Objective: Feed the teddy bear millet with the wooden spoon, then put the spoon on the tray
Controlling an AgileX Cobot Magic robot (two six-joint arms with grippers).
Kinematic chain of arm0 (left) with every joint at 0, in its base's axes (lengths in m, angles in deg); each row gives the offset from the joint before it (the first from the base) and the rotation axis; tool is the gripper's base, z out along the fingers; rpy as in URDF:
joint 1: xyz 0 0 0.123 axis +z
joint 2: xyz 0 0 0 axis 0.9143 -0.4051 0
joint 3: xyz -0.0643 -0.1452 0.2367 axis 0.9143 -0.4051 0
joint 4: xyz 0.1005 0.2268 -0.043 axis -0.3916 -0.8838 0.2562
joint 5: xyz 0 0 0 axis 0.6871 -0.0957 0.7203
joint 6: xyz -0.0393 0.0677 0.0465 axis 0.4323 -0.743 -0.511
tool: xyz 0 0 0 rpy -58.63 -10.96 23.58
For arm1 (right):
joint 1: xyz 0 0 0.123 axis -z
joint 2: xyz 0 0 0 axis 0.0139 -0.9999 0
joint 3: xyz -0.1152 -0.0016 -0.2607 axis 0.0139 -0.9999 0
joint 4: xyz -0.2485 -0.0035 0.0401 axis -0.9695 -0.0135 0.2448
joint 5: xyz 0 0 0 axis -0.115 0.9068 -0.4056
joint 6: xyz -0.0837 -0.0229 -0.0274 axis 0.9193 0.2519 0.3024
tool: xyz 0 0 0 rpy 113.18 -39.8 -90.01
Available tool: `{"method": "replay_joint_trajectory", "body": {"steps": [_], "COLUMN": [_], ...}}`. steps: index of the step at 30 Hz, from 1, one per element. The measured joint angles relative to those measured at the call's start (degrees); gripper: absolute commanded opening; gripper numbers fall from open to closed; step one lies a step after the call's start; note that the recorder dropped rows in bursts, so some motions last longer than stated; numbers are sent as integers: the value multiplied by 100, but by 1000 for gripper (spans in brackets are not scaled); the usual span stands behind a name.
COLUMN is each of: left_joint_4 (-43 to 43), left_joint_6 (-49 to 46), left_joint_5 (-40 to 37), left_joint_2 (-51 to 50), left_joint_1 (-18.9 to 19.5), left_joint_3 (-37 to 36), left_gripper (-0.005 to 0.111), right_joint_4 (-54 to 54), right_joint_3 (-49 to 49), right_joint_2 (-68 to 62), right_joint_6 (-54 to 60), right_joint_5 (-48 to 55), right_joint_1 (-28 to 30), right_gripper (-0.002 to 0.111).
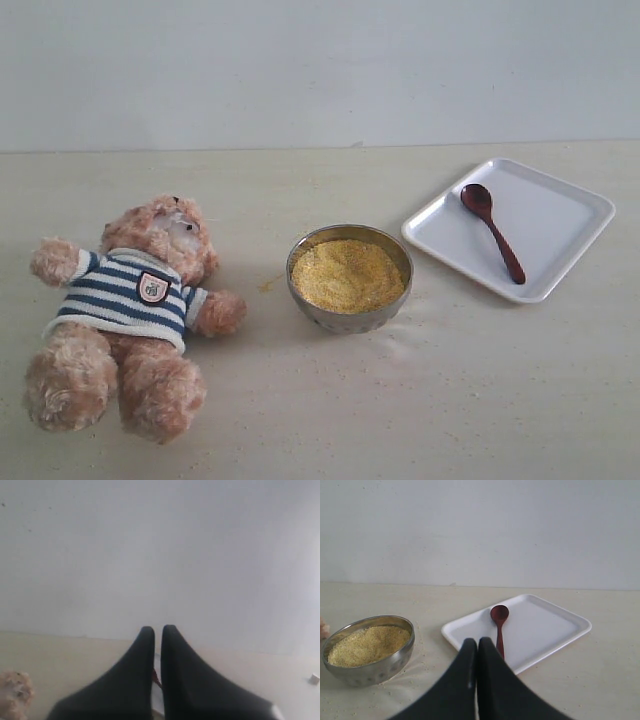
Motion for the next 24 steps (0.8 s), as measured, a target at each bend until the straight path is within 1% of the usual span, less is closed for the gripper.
{"method": "replay_joint_trajectory", "body": {"steps": [4, 7, 10, 14, 15, 18, 21, 24], "left_joint_4": [12, 23, 34, 45, 56, 55, 55, -9], "left_joint_6": [78, 201, 239, 239, 209, 82, -35, -197], "left_joint_5": [530, 1055, 1546, 2426, 2663, 3290, 3595, 3757], "left_joint_2": [407, 847, 1151, 1191, 1203, 1203, 1203, 1203], "left_joint_1": [28, -41, -330, -1027, -1210, -1607, -1752, -1763], "left_joint_3": [-59, -346, -773, -1334, -1433, -1571, -1606, -1606], "left_gripper": [5, 5, 5, 5, 5, 5, 5, 5], "right_joint_4": [0, 0, 0, 0, 0, 0, 0, 0], "right_joint_3": [0, 0, 0, 0, 0, 0, 0, 0], "right_joint_2": [0, 0, 0, 0, 0, 0, 0, 0], "right_joint_6": [0, 0, 0, 0, 0, 0, 0, 0], "right_joint_5": [0, 0, 0, 0, 0, 0, 0, 0], "right_joint_1": [0, 0, 0, 0, 0, 0, 0, 0], "right_gripper": [0, 0, 0, 0, 0, 0, 0, 0]}}
